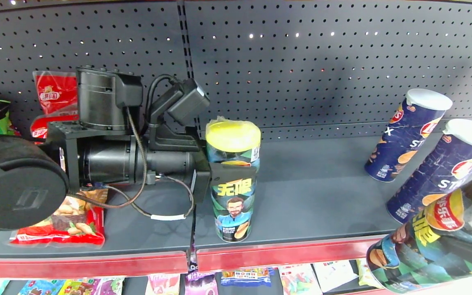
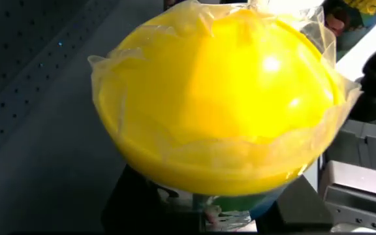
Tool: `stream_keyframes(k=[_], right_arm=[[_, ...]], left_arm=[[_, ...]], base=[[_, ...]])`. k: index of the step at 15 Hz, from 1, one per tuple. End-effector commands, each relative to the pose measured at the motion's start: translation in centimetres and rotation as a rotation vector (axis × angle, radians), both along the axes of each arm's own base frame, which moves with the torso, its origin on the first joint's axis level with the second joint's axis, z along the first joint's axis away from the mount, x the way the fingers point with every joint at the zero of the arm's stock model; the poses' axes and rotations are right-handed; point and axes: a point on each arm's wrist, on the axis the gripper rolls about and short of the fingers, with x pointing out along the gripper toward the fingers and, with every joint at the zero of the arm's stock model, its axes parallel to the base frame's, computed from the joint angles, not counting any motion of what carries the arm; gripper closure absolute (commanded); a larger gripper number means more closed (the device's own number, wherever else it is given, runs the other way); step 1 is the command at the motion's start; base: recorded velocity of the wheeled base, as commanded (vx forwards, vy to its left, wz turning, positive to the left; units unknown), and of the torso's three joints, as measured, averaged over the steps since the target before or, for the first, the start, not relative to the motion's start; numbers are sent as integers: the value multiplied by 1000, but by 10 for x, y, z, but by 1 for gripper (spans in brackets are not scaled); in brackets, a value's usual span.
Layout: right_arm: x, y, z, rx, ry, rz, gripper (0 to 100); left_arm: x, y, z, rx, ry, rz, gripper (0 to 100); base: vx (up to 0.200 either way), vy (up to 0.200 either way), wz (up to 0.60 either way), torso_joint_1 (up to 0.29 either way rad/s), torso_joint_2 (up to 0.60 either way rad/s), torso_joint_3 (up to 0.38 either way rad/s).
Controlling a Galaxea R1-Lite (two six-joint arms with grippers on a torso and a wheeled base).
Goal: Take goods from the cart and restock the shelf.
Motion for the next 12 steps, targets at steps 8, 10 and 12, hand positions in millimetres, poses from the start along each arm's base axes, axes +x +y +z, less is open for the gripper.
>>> stream_keyframes(k=[8,10,12], right_arm=[[-2,-1,0,2,-5,0,100],[-2,-1,1,4,-7,0,100],[-2,-1,1,4,-7,0,100]], left_arm=[[2,-6,-11,-3,-21,-62,100],[1,-6,-12,-10,-15,-90,100],[1,-6,-12,-14,-13,-101,100]], base=[[0,0,0,0,0,0],[0,0,0,0,0,0],[0,0,0,0,0,0]])
